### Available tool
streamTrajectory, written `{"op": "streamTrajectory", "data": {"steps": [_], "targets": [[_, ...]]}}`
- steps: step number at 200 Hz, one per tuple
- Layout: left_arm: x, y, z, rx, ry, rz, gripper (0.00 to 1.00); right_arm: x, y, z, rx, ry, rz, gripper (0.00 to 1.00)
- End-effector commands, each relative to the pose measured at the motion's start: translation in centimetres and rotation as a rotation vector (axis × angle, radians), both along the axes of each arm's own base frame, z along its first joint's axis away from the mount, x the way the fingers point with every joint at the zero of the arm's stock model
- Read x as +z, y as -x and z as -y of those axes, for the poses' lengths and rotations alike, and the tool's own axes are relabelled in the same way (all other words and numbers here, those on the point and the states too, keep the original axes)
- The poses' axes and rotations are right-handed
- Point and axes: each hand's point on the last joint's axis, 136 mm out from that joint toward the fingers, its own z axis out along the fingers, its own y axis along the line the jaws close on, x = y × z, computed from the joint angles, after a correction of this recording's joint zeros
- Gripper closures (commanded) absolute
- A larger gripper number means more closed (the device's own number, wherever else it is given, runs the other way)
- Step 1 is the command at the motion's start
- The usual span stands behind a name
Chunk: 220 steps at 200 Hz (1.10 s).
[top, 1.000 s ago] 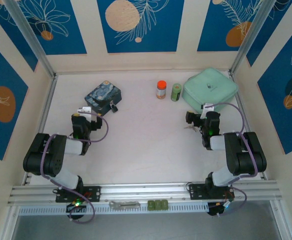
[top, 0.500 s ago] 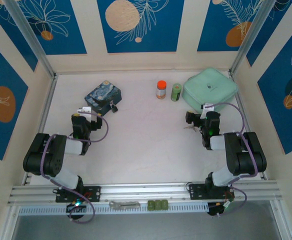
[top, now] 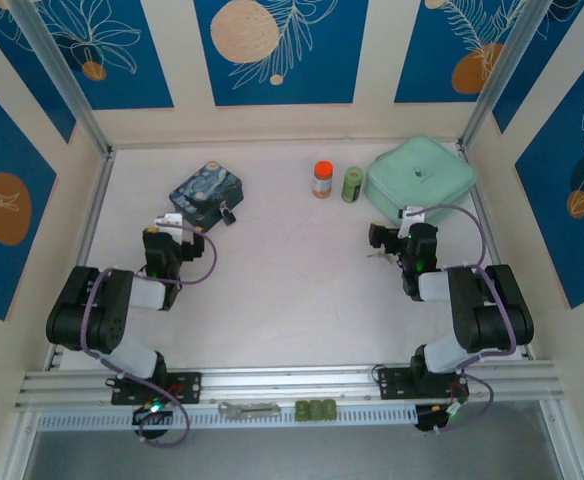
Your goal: Unlock a padlock with a key
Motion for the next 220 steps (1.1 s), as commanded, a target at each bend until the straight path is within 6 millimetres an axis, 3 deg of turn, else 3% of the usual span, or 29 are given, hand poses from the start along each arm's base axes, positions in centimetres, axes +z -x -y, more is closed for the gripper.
{"op": "streamTrajectory", "data": {"steps": [1,26,49,69,75,98,129,165,191,220], "targets": [[1.8,0.1,-0.9,0.045,0.005,0.053,0.0,4.4,0.0,-0.8,0.01,0.088,0.102,0.01],[3.1,0.7,-0.7,0.06,-0.04,0.084,0.0,7.0,-0.1,-3.4,0.097,0.118,0.043,0.04],[7.3,1.1,-1.8,0.143,-0.033,0.101,0.0,7.6,-0.2,-6.5,0.178,0.108,-0.047,0.08],[11.5,1.1,-1.3,0.138,0.076,0.198,0.0,6.4,-0.1,-9.1,0.199,0.062,-0.21,0.09],[12.5,0.9,-0.7,0.113,0.121,0.21,0.0,5.3,0.3,-9.5,0.196,0.046,-0.291,0.14],[14.1,0.1,2.5,-0.013,0.324,0.166,0.0,3.0,1.6,-9.3,0.05,-0.044,-0.59,0.23],[13.4,-0.2,8.3,-0.198,0.585,0.084,0.0,0.5,3.6,-8.9,0.014,-0.051,-0.802,0.35],[12.0,0.6,14.8,-0.31,0.616,0.002,0.0,-0.1,4.5,-5.8,-0.043,-0.173,-0.911,0.44],[11.8,0.9,19.4,-0.415,0.631,-0.05,0.0,-1.2,4.0,-3.9,-0.063,-0.263,-0.949,0.5],[11.1,0.9,22.8,-0.479,0.661,-0.098,0.0,-2.0,3.0,-4.1,-0.031,-0.301,-0.949,0.51]]}}
